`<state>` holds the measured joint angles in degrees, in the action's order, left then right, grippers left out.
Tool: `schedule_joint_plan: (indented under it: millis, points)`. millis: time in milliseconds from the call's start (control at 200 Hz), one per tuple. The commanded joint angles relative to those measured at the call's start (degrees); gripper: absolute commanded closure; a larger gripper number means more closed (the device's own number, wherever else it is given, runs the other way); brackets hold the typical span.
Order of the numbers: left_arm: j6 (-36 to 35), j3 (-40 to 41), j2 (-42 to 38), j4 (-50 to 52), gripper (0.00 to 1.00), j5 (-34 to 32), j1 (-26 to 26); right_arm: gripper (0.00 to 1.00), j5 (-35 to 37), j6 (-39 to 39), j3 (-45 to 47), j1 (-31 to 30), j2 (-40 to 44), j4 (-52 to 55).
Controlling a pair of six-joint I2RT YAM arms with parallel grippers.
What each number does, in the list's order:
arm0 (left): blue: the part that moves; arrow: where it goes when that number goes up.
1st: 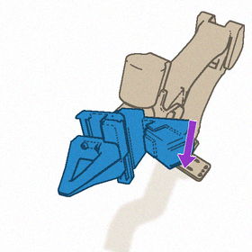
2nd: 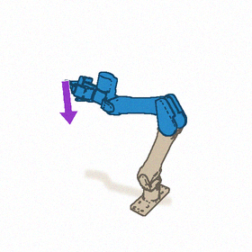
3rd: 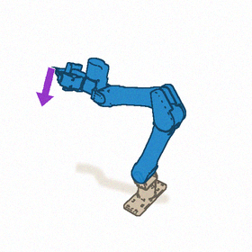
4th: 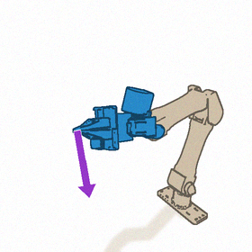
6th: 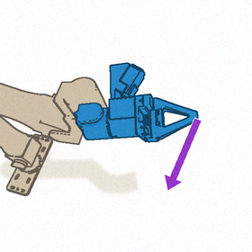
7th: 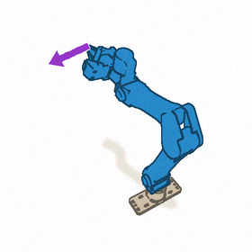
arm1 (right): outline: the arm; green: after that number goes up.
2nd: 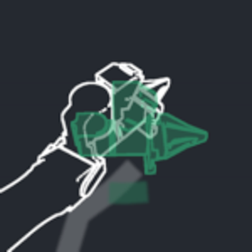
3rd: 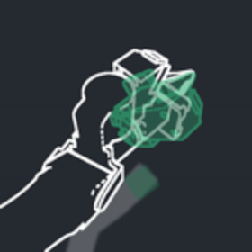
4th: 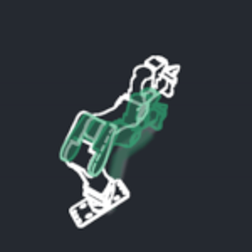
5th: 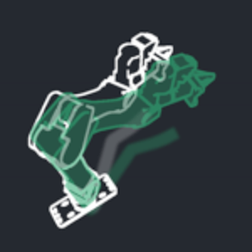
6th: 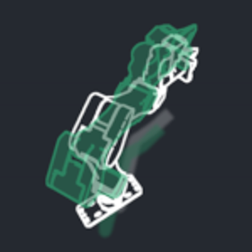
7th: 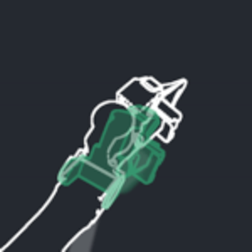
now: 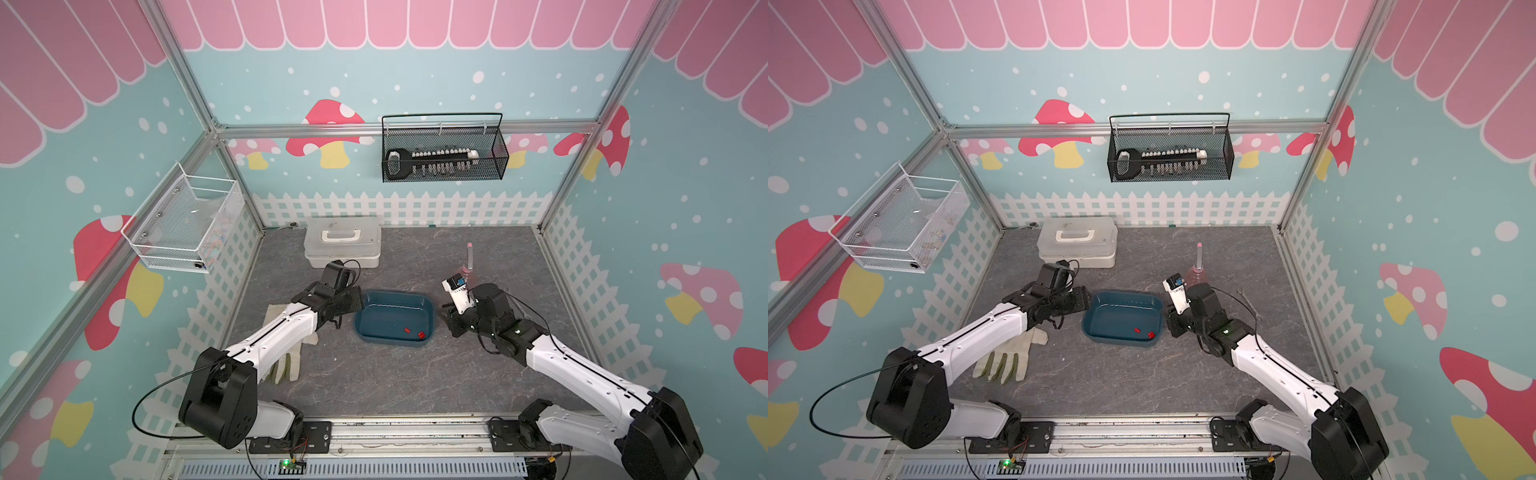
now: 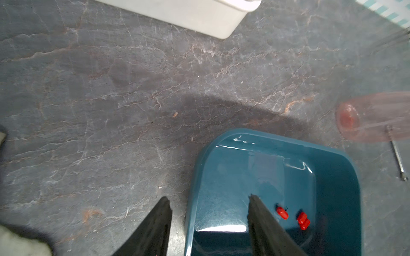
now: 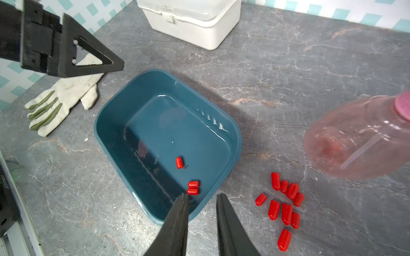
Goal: Take the screw protection sleeves out of the storage box
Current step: Adjust the storage box at the center of the board.
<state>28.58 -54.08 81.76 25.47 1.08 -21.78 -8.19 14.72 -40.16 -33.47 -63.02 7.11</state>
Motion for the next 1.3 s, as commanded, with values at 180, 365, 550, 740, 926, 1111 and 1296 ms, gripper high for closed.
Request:
schedule_joint_plan:
  millis: [180, 365, 550, 740, 926, 1111, 1296]
  points:
    - [-10.1, -8.9, 6.2, 14.7, 0.49, 0.7, 0.3, 0.74, 0.8, -1.0, 1.1, -0.2, 2.7, -1.8]
    - [-11.7, -11.9, 10.8, 17.3, 0.55, 1.3, 0.3, 0.75, 0.7, -0.8, 1.7, -0.2, 3.5, -1.8]
    - [-12.3, -14.4, 15.1, 18.2, 0.61, 0.4, 0.2, 0.76, 0.4, -0.9, 1.4, -0.2, 3.0, -1.8]
    - [-12.3, -15.8, 17.9, 18.0, 0.66, -0.7, -0.2, 0.76, 0.6, -0.9, 1.8, -0.3, 3.8, -1.8]
    - [-12.3, -17.5, 20.0, 18.1, 0.74, 0.1, -0.2, 0.77, 0.4, -1.1, 1.8, -0.2, 3.8, -1.9]
    - [-11.7, -17.6, 20.4, 18.2, 0.77, -0.2, -0.6, 0.78, 0.4, -1.2, 2.0, -0.2, 4.0, -2.1]
    - [-12.0, -17.7, 20.6, 18.4, 0.79, -0.4, -0.9, 0.78, 0.3, -1.2, 2.0, -0.2, 3.9, -2.2]
